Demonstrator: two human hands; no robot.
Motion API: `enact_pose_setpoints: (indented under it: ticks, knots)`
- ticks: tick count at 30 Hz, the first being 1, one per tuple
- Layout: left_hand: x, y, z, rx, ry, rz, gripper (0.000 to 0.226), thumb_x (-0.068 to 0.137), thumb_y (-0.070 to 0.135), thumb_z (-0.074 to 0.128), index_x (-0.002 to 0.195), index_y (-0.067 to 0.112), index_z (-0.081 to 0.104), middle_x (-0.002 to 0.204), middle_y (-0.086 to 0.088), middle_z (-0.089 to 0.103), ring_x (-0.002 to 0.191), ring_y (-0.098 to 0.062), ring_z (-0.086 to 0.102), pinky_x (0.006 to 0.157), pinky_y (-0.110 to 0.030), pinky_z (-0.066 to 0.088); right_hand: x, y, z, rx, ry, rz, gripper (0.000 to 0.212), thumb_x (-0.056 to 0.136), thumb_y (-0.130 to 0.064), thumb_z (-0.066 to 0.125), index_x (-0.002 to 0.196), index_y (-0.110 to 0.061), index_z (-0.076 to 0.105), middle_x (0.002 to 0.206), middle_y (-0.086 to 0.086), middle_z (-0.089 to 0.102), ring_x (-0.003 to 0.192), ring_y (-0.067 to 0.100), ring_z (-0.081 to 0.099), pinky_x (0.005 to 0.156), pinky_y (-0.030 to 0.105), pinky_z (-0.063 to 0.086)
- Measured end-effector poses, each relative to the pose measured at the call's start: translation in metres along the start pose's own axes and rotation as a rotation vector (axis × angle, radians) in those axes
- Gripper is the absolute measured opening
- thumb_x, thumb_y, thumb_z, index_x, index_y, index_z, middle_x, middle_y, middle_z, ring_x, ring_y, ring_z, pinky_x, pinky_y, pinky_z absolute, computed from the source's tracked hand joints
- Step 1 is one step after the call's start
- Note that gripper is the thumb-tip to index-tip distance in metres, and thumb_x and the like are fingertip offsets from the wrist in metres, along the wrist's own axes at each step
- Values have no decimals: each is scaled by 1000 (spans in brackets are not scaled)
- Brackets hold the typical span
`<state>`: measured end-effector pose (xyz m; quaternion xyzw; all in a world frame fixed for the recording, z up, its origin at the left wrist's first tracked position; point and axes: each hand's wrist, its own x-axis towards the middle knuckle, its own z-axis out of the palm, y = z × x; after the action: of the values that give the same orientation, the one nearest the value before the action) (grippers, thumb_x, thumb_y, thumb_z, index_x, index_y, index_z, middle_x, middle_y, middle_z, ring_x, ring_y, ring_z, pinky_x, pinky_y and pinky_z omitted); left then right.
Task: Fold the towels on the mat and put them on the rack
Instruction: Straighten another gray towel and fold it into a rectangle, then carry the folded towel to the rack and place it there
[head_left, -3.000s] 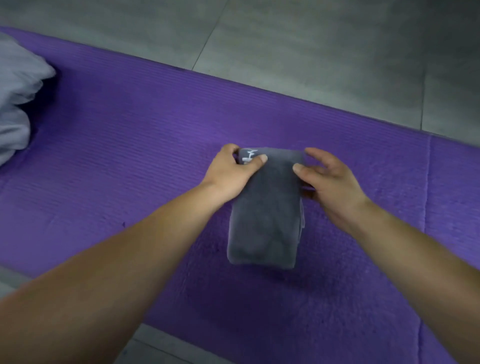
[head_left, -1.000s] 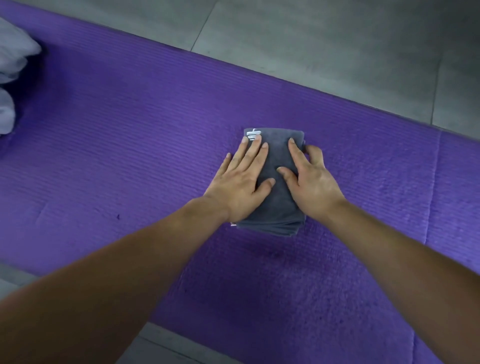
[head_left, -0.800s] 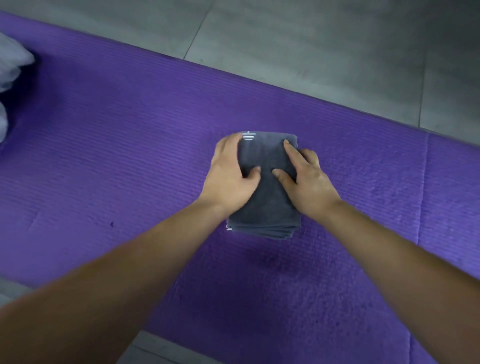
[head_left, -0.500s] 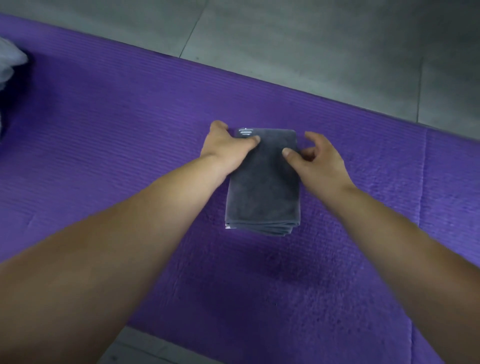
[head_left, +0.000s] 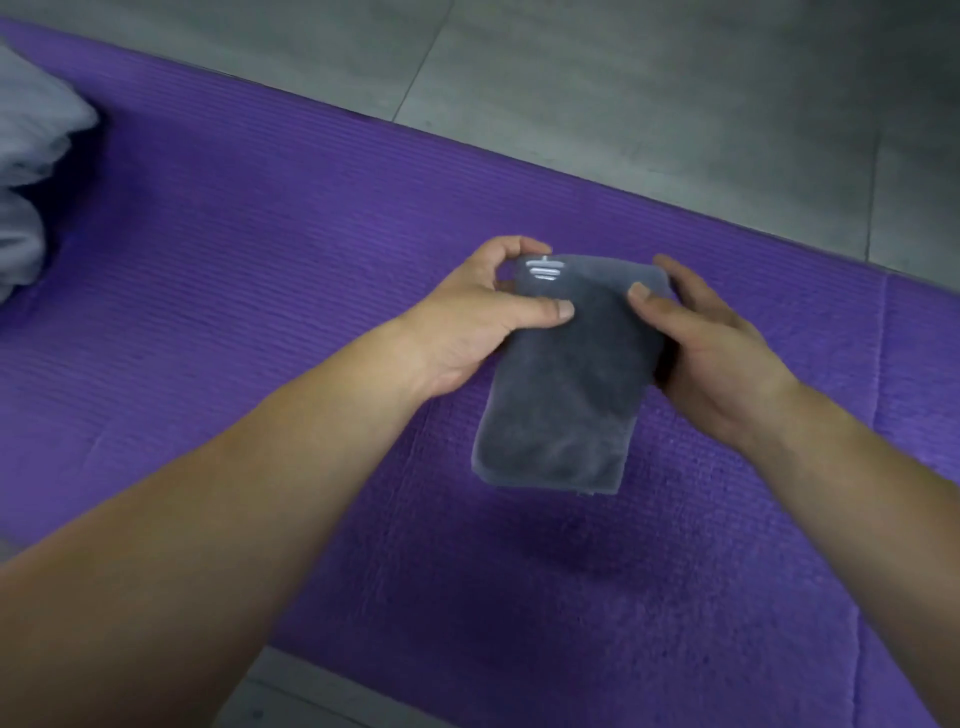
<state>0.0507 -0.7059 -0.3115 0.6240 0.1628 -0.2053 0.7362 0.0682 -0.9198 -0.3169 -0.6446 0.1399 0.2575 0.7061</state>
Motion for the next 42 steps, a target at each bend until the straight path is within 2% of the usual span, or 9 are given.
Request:
enact_pose_setpoints:
  ticks: [7,13,18,20,23,28,33,38,42]
  knots:
    - [-40,17,-14,414,-99,160,81,85,8,80,151,30,39,101,7,76,99,-2,71,92,-21,54,-39,-20,8,-449,-52,-200,80,60,-32,86,134,-31,57,118,-12,71,109,4,68,87,19,55]
    - [-73,59,-25,680,-117,250,55,83,18,81,132,26,56,109,15,68,96,5,64,81,-11,48,-86,-62,41,-828,101,-231,42,75,-25,87,105,-44,64,89,-26,69,82,-7,65,64,9,49]
    - [-140,139,-55,761,-63,145,49,93,54,63,135,30,55,111,16,66,99,-6,64,95,-33,51,-168,-122,99,-824,252,-179,41,80,-31,81,116,-38,64,79,-26,65,74,-11,60,56,8,42]
    - [-168,188,-76,939,55,133,47,95,55,56,134,28,57,114,10,67,89,-13,64,92,-36,51,-207,-165,123,-821,324,-163,44,81,-33,79,121,-38,62,81,-22,67,75,-8,61,57,10,44]
    - [-216,274,-97,1211,116,111,52,91,48,55,138,24,53,128,-4,62,110,-31,63,97,-47,50,-269,-242,153,-761,434,-95,41,81,-30,78,116,-42,60,85,-26,67,78,-10,61,57,9,45]
    - [-300,425,-111,1339,41,-7,56,94,48,59,144,24,47,141,-6,52,127,-31,53,103,-47,45,-375,-374,191,-674,587,-4,37,83,-32,79,114,-38,60,87,-22,64,71,-6,59,55,17,38]
    - [-361,534,-116,1442,49,6,55,94,48,59,140,20,51,132,-9,60,120,-31,58,100,-45,46,-455,-472,208,-615,746,-36,40,83,-32,80,118,-33,61,87,-18,62,73,-2,58,58,22,38]
    - [-391,608,-92,1603,43,52,59,94,54,55,141,20,49,130,-9,62,122,-31,57,101,-43,42,-494,-529,206,-481,808,-114,39,82,-29,79,116,-34,61,92,-14,69,74,20,68,63,31,49]
    - [-388,657,-63,1644,84,92,60,93,59,51,138,19,49,129,-9,59,121,-32,57,103,-45,42,-502,-568,198,-357,798,-162,32,83,-22,78,108,-33,62,83,-16,70,73,12,68,51,22,50]
